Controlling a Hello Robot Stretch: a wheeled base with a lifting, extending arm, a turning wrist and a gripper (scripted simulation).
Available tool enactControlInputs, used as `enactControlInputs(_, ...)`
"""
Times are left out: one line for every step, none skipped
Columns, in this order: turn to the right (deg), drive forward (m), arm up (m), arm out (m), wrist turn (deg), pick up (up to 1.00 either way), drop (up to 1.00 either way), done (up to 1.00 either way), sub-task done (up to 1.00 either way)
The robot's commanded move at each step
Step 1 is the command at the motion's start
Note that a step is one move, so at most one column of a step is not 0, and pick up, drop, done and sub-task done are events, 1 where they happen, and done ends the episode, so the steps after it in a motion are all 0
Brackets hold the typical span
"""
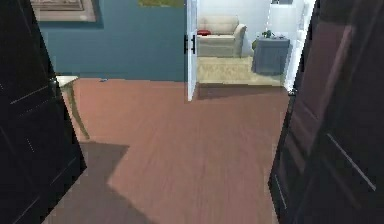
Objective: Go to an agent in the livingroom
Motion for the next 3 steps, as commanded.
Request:
enactControlInputs(0.0,0.15,0.0,0.0,0.0,0.0,0.0,0.0,0.0)
enactControlInputs(6.0,0.0,0.0,0.0,0.0,0.0,0.0,0.0,0.0)
enactControlInputs(0.0,1.0,0.0,0.0,0.0,0.0,0.0,0.0,0.0)
